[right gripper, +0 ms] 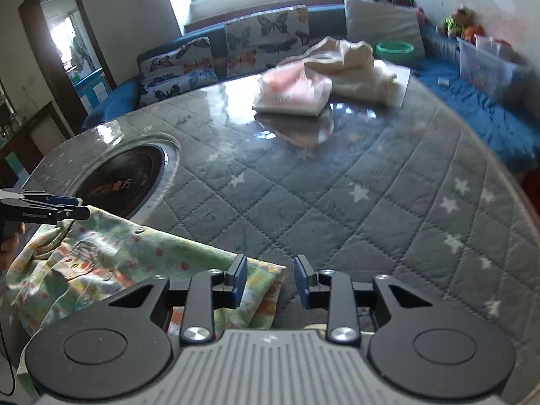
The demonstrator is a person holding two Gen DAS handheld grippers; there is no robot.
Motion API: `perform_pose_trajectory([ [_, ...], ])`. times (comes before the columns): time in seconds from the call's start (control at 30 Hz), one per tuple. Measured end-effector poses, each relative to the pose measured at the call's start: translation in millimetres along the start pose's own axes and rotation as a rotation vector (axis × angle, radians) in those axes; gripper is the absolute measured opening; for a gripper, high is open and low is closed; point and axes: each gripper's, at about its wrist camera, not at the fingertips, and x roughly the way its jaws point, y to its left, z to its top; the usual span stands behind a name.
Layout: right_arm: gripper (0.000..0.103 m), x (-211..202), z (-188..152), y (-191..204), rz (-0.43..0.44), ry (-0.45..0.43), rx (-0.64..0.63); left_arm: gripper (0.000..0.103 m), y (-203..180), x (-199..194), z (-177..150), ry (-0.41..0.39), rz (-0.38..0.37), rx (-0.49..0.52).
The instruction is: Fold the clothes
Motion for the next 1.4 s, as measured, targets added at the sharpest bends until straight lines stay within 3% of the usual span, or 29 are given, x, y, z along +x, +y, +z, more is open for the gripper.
perform_pose_trajectory([
  [0.27,0.034,23,-4,-4,0.031,0.032,0.037,0.057,7,17,-1,0.018,-0.038,-0.011],
  [0.37,0.034,32,-5,-5,0.043,0.044,0.05,0.038,7,18,-2,0.012,-0.062,-0.005],
  [0.5,0.034,43,-7,-7,0.06,0.059,0.068,0.027,2,17,-3,0.0,-0.064,0.017],
  [0.57,0.025,60,2,-10,0.074,0.061,0.072,0.015,1,16,-4,-0.007,-0.08,0.019],
  [0.7,0.011,48,0,-4,0.096,0.034,0.04,0.012,-1,7,-6,-0.04,-0.098,0.02],
  [1.0,0.008,-1,-5,16,0.184,-0.073,-0.064,0.011,3,-50,-16,-0.167,-0.191,0.034],
  [1.2,0.007,-33,-35,31,0.233,-0.054,-0.182,0.011,1,-102,-55,-0.227,-0.258,0.103],
  [1.4,0.007,-65,-69,46,0.28,-0.019,-0.308,0.011,1,-134,-106,-0.212,-0.286,0.17],
])
